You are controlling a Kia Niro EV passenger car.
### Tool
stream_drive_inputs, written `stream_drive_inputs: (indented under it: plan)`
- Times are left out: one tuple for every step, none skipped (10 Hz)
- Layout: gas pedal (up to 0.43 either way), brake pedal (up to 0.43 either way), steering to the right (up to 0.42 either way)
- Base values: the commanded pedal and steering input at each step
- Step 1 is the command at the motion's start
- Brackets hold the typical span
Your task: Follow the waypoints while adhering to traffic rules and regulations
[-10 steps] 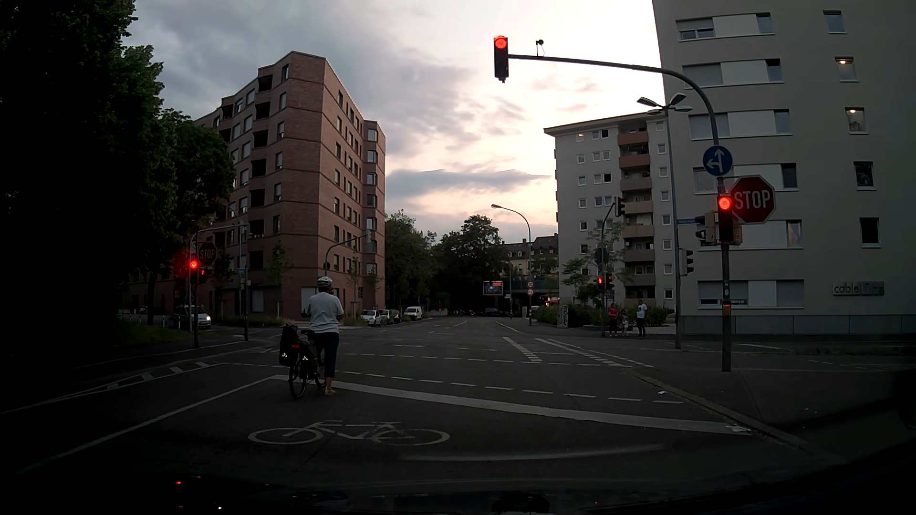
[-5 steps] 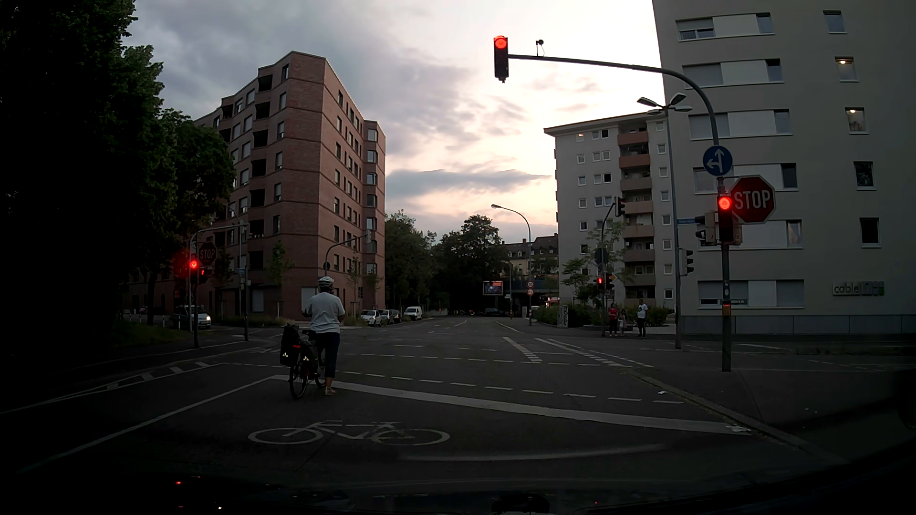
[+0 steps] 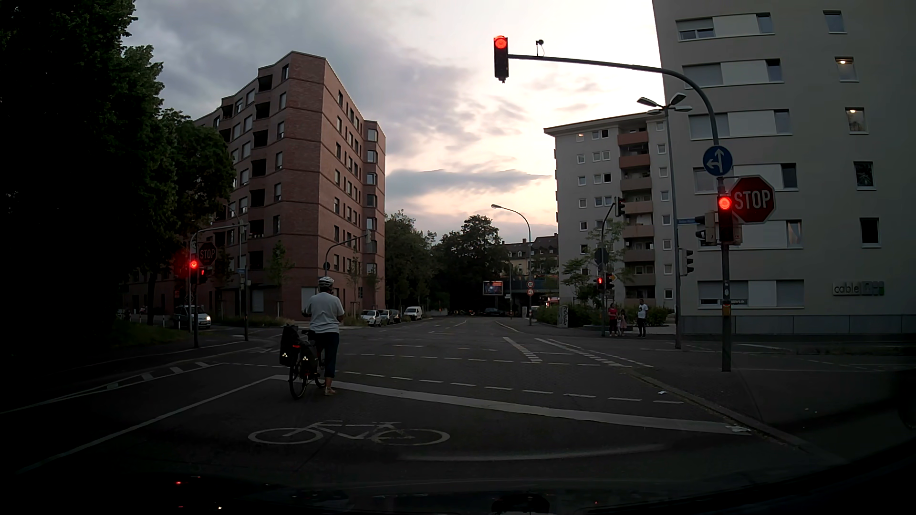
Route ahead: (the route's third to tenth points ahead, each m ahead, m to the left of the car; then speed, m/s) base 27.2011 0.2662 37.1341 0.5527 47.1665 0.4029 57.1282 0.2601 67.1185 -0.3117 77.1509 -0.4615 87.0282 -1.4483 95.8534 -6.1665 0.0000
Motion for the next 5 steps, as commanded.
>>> stream_drive_inputs:
  plan:
    - [0.000, 0.226, -0.008]
    - [0.000, 0.226, -0.008]
    - [0.000, 0.226, -0.008]
    - [0.000, 0.220, -0.008]
    - [0.000, 0.226, -0.008]
